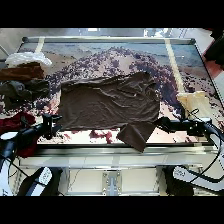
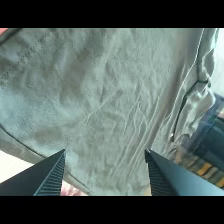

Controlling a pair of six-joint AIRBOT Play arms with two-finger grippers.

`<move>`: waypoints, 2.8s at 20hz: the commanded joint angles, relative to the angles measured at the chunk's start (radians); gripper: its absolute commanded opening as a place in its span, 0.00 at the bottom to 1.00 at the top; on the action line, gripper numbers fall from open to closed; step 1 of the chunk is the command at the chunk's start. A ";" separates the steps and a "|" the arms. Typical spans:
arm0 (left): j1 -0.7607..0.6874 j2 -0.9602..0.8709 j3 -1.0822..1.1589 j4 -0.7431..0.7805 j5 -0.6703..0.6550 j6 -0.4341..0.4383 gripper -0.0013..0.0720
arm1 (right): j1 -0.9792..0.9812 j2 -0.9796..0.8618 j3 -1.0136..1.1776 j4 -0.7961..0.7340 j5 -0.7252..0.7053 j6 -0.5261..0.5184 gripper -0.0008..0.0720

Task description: Fold the shirts.

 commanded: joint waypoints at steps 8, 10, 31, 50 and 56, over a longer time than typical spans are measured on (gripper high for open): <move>0.000 -0.004 -0.080 -0.071 0.087 0.026 0.74 | 0.000 -0.011 0.010 0.008 -0.074 -0.013 0.72; 0.000 -0.004 -0.080 0.032 0.077 -0.062 0.74 | 0.001 -0.024 0.010 0.040 -0.066 -0.010 0.72; 0.000 -0.002 -0.076 0.132 0.127 -0.101 0.65 | 0.001 -0.074 0.010 0.138 -0.053 -0.019 0.71; -0.112 -0.167 -0.065 -0.049 0.311 0.067 0.10 | 0.001 -0.074 0.010 0.191 -0.051 -0.018 0.71; -0.112 -0.156 -0.024 -0.049 0.313 0.095 0.04 | 0.001 -0.074 0.010 0.190 -0.054 -0.018 0.71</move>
